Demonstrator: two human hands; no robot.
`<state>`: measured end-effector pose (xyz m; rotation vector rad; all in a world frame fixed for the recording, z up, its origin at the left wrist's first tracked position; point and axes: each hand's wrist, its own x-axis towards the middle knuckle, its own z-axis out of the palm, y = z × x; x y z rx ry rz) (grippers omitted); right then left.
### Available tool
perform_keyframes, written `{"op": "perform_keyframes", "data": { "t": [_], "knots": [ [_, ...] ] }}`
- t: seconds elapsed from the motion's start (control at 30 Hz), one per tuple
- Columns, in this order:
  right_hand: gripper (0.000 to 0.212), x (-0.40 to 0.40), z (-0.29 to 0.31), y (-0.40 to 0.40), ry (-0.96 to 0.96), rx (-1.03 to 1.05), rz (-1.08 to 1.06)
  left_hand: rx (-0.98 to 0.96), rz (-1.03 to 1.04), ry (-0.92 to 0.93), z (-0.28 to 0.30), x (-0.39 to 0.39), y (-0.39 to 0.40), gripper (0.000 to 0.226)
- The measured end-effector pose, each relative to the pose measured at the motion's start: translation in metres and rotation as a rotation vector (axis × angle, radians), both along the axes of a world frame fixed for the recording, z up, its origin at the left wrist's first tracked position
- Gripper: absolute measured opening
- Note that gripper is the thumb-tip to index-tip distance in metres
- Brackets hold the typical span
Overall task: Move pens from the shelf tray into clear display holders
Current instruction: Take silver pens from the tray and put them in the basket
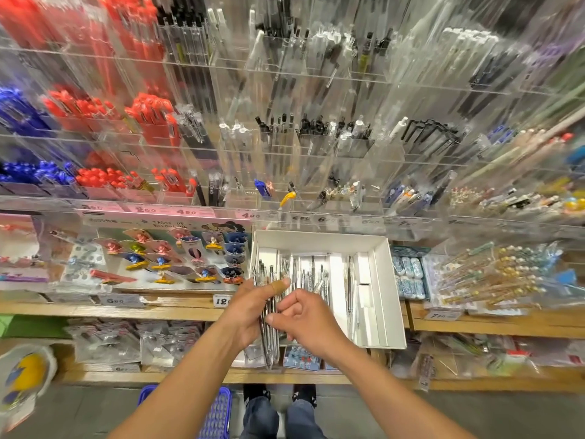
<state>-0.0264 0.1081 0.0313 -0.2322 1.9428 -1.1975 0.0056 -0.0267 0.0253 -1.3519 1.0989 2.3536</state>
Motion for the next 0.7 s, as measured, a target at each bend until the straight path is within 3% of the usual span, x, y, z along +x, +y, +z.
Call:
{"op": "perform_keyframes", "data": {
  "t": [0.17,0.27,0.33,0.43,0.5,0.7],
  "knots": [
    [0.023,-0.019,-0.006,0.009,-0.071,0.009,0.063,0.016,-0.014,-0.009,-0.005,-0.001,-0.003,0.044],
    [0.016,-0.057,-0.032,0.028,0.156,0.327,-0.122,0.046,-0.006,0.011,-0.009,0.003,-0.008,0.025],
    [0.020,-0.080,-0.054,0.044,0.323,0.634,-0.110,0.078,0.016,0.033,-0.009,0.004,-0.008,0.021],
    [0.015,-0.096,-0.078,0.053,0.346,0.861,-0.056,0.081,0.013,0.057,-0.008,0.005,-0.008,0.017],
    [0.022,-0.099,-0.089,0.052,0.375,0.936,0.020,0.081,0.016,0.064,-0.008,0.005,-0.008,0.018],
    [0.017,-0.110,-0.099,0.050,0.437,1.015,0.124,0.075,0.008,0.065,-0.011,0.006,-0.006,0.020]
  ]
}}
